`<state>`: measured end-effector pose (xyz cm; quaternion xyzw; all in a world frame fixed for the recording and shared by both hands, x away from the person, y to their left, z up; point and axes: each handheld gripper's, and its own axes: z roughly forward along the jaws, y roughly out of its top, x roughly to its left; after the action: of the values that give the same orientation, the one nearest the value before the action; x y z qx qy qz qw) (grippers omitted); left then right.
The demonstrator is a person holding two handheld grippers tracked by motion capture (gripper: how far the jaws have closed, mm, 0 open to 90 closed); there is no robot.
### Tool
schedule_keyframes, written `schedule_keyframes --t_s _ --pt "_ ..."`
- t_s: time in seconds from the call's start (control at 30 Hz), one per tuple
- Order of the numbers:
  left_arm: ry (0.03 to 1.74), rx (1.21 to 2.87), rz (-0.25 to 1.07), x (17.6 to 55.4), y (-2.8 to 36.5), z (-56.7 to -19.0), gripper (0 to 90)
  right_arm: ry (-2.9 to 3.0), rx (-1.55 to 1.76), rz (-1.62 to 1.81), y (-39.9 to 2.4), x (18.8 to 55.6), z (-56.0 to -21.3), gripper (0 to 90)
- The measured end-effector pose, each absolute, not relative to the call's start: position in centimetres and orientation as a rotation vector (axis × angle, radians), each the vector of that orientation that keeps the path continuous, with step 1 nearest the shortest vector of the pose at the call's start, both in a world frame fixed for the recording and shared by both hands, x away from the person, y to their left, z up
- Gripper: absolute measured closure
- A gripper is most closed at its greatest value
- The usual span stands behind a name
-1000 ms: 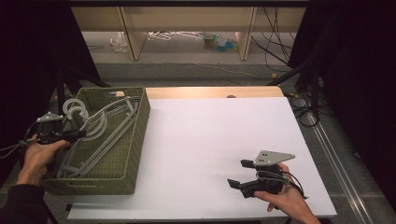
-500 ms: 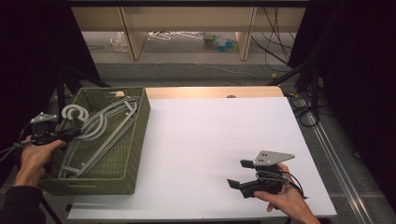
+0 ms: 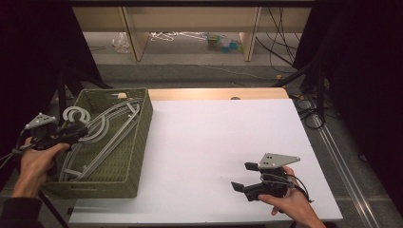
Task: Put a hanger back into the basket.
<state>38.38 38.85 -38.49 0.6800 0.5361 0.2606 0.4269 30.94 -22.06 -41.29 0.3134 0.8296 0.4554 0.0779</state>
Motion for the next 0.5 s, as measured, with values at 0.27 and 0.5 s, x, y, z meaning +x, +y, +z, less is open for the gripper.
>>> schedule_keyframes --t_s 0.27,0.5 --pt "1.285 1.656 0.648 37.2 37.0 -37.5 37.4 2.477 0.935 1.363 -22.1 31.0 -41.3 16.8" --pt "1.217 1.674 0.632 36.4 34.5 -36.8 27.3 2.478 0.936 1.364 -22.1 31.0 -41.3 16.8"
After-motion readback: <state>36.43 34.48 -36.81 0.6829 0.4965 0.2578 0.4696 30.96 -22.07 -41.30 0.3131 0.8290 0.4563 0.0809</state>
